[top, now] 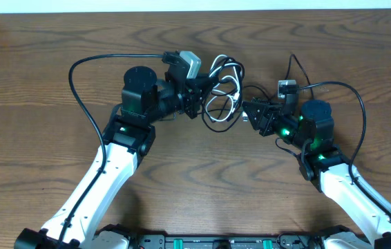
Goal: Untangle cables
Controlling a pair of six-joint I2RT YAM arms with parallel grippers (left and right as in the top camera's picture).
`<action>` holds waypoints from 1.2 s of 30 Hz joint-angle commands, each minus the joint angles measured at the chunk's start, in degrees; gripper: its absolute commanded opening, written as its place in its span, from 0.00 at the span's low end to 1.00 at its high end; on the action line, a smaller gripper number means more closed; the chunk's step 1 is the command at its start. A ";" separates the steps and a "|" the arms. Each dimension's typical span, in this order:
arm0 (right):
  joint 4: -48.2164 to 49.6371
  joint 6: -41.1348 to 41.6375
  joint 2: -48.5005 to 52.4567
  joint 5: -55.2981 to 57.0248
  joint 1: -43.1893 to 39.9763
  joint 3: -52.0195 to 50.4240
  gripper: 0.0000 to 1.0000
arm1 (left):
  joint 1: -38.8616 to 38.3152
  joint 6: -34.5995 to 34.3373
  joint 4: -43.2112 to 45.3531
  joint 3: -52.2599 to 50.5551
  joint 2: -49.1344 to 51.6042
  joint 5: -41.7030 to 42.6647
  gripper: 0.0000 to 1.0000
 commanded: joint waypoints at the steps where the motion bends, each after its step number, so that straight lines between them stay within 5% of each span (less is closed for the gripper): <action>1: -0.17 -1.22 -0.28 -0.52 0.52 0.17 0.43 | 0.13 -5.22 3.65 1.57 -0.22 1.14 0.08; 5: 0.33 -1.25 -0.28 -3.32 0.52 0.17 0.43 | 0.13 -5.22 5.90 1.57 -0.22 1.11 0.08; 13: 5.73 -0.72 -0.28 -4.85 0.59 0.17 0.64 | 0.11 -12.72 8.66 1.57 -0.22 1.25 0.08; 23: 3.76 -1.97 -0.28 13.64 0.09 0.17 0.78 | -4.31 -15.45 19.80 1.57 -0.50 12.07 0.08; 29: -1.68 -2.10 -0.28 27.30 -5.64 0.17 0.93 | -2.69 -15.45 19.80 1.57 -2.25 12.94 0.08; 36: -6.56 -0.57 -0.28 26.34 -17.20 0.17 0.98 | 1.55 -15.45 19.78 1.57 -5.60 13.11 0.08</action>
